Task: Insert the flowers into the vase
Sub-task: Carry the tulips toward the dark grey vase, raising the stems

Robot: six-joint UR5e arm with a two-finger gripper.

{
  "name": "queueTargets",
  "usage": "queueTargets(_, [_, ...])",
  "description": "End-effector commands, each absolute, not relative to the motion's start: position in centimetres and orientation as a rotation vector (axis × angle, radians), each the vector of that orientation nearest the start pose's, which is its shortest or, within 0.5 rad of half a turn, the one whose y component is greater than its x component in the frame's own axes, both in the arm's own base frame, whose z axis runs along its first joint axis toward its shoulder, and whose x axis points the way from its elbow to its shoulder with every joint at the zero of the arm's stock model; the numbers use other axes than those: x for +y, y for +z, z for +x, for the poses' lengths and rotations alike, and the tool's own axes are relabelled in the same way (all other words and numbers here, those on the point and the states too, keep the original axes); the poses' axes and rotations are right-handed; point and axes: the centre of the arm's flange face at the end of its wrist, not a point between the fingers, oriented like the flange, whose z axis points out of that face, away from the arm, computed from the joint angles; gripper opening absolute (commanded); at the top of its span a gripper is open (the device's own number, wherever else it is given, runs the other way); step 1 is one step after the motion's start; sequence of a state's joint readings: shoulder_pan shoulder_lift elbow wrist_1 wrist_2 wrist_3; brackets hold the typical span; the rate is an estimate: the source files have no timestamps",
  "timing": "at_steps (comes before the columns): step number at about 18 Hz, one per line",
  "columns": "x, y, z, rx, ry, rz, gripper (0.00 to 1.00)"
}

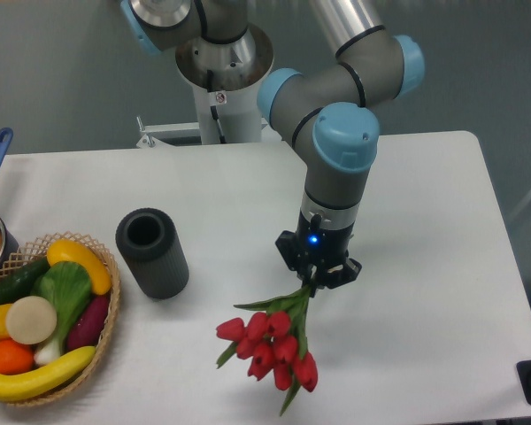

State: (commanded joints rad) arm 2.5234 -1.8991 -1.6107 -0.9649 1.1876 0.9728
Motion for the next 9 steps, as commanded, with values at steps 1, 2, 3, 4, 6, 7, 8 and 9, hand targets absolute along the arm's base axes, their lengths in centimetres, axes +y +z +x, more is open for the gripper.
queueTargets(1, [50.2, 36.0, -40.5, 0.070, -0.058, -2.670, 0.00])
queueTargets(2, [50.5, 36.5, -40.2, 0.062, -0.068, -2.647, 0.00])
queueTargets(3, [50.5, 37.6, -39.7, 0.061, -0.068, -2.623, 0.00])
queueTargets(4, [50.5, 38.8, -39.1, 0.066, -0.067, -2.597, 0.00])
queueTargets(6, [50.6, 40.4, -37.8, 0.066, -0.100, -2.534, 0.00])
queueTargets(7, [50.7, 41.3, -37.2, 0.060, -0.144, -2.482, 0.00])
queueTargets(8, [51.1, 42.3, -36.5, 0.047, -0.204, -2.416, 0.00])
queueTargets(9, [51.7, 42.7, -36.0, 0.030, -0.266, -2.350, 0.00])
